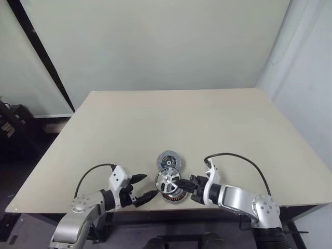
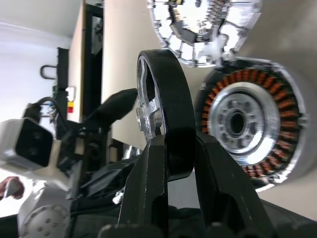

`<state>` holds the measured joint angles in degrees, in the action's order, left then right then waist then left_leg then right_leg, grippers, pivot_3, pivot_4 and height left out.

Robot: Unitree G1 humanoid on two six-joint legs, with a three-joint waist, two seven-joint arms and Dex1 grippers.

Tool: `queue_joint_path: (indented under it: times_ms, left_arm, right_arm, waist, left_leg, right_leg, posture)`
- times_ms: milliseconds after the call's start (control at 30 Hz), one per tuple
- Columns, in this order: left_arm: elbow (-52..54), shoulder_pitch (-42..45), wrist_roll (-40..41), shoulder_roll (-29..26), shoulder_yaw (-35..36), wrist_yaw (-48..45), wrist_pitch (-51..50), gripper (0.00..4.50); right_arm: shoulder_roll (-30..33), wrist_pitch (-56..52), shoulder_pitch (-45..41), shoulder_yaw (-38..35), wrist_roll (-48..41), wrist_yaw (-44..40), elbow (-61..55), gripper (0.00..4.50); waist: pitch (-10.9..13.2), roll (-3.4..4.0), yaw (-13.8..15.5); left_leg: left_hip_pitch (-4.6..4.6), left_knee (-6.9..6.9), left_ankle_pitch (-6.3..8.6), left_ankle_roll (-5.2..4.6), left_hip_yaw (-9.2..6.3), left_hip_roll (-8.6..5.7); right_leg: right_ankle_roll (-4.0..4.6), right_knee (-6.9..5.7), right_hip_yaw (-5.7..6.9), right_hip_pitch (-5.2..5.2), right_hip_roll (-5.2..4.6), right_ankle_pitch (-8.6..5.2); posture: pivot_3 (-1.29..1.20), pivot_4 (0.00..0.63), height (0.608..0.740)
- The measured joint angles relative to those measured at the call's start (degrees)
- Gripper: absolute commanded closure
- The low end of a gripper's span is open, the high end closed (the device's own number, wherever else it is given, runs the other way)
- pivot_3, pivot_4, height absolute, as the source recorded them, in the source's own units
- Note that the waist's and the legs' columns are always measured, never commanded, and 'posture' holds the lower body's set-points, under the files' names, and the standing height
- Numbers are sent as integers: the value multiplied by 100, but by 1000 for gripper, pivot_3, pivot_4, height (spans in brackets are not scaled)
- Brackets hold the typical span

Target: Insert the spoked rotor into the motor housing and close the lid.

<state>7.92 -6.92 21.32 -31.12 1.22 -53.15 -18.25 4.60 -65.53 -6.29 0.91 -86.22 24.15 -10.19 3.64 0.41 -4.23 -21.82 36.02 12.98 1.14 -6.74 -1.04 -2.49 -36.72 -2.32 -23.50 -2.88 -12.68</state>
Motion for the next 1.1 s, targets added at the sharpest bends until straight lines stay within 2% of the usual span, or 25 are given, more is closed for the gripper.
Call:
queue_joint_path:
  times_ms: [633,1000,1033,1100]
  left_arm:
    - [-28,0,-4,0,0,1,19,0]
    - [-76,1,-7,3,-1,1,77,0]
    - [-77,5,-6,3,-2,1,82,0]
    - [-79,14,-7,7,-9,1,89,0]
  right_arm:
    - [217,-26,36,20,587,-372,175,4114]
    - [213,-113,29,17,716,-518,13,299]
    - [213,-118,26,17,717,-527,-20,32]
    - [217,-141,23,22,722,-536,-80,32]
  waist:
    - [0,-1,1]
    - [-1,-3,1]
    - [-1,-3,1]
    - [-1,-3,2]
  left_leg:
    - [1,3,0,0,1,0]
    - [2,4,0,-1,1,0]
    - [3,4,0,0,1,0]
    - [4,5,0,0,0,0]
  right_leg:
    - [0,0,0,2,1,0]
    - [0,-2,0,5,1,0]
    - [0,-2,0,5,2,0]
    - [0,-2,0,6,2,0]
  posture:
    - [0,0,740]
    - [0,0,740]
    - [0,0,740]
    - [0,0,740]
